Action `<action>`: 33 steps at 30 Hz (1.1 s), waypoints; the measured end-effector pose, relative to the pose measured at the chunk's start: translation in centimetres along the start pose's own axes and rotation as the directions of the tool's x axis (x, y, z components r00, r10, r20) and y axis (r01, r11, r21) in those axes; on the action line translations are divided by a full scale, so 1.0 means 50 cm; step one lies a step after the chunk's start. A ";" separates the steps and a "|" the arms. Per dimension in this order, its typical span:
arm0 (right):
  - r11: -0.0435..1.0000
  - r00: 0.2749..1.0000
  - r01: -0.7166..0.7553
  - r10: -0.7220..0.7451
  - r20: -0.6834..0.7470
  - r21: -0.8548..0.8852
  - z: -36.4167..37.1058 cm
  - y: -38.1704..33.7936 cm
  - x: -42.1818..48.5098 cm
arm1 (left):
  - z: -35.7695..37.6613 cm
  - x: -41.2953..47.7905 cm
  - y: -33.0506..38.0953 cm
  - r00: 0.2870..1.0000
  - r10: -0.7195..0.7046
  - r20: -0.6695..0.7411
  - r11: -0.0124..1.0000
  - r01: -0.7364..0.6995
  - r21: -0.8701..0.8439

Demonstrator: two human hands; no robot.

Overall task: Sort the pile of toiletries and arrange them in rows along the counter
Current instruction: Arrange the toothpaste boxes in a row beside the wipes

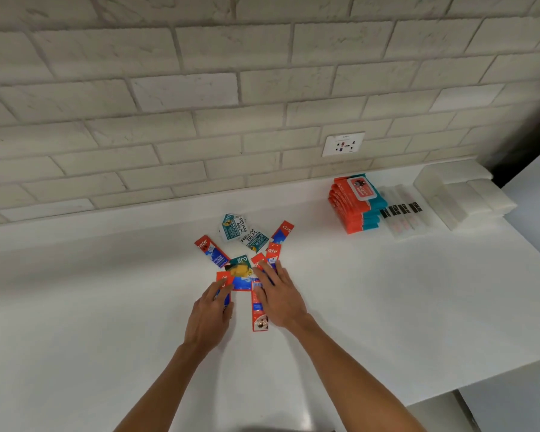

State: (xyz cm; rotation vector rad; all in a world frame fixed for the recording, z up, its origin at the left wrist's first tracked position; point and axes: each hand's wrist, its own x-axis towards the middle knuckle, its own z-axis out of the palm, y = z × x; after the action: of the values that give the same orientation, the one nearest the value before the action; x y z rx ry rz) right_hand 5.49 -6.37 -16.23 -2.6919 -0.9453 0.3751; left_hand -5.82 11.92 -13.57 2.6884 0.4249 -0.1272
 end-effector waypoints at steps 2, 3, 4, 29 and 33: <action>1.000 1.000 -0.004 0.004 0.000 0.009 0.005 -0.018 -0.030 | 0.006 -0.024 -0.007 1.000 -0.016 -0.014 1.000 0.015 -0.021; 1.000 1.000 -0.005 0.005 0.002 0.021 0.009 -0.023 -0.042 | 0.010 -0.034 -0.011 1.000 -0.019 -0.021 0.999 0.019 -0.026; 0.999 1.000 -0.005 0.004 0.003 0.049 0.011 -0.027 -0.055 | 0.015 -0.045 -0.014 0.999 -0.023 -0.030 0.999 0.022 -0.030; 0.968 0.924 -0.250 0.230 -0.307 -0.027 0.062 0.047 -0.288 | 0.115 -0.059 0.170 0.847 0.531 -0.028 0.847 -0.531 0.027; 0.971 0.916 -0.239 0.233 -0.327 0.022 0.061 0.078 -0.300 | 0.141 -0.030 0.213 0.826 0.563 0.027 0.826 -0.563 -0.017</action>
State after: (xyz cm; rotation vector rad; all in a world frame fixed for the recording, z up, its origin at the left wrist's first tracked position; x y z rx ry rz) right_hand -4.61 -18.39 -18.03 -2.7721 -0.5329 -0.0417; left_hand -4.10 -0.67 -15.67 2.6744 -0.3922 0.0087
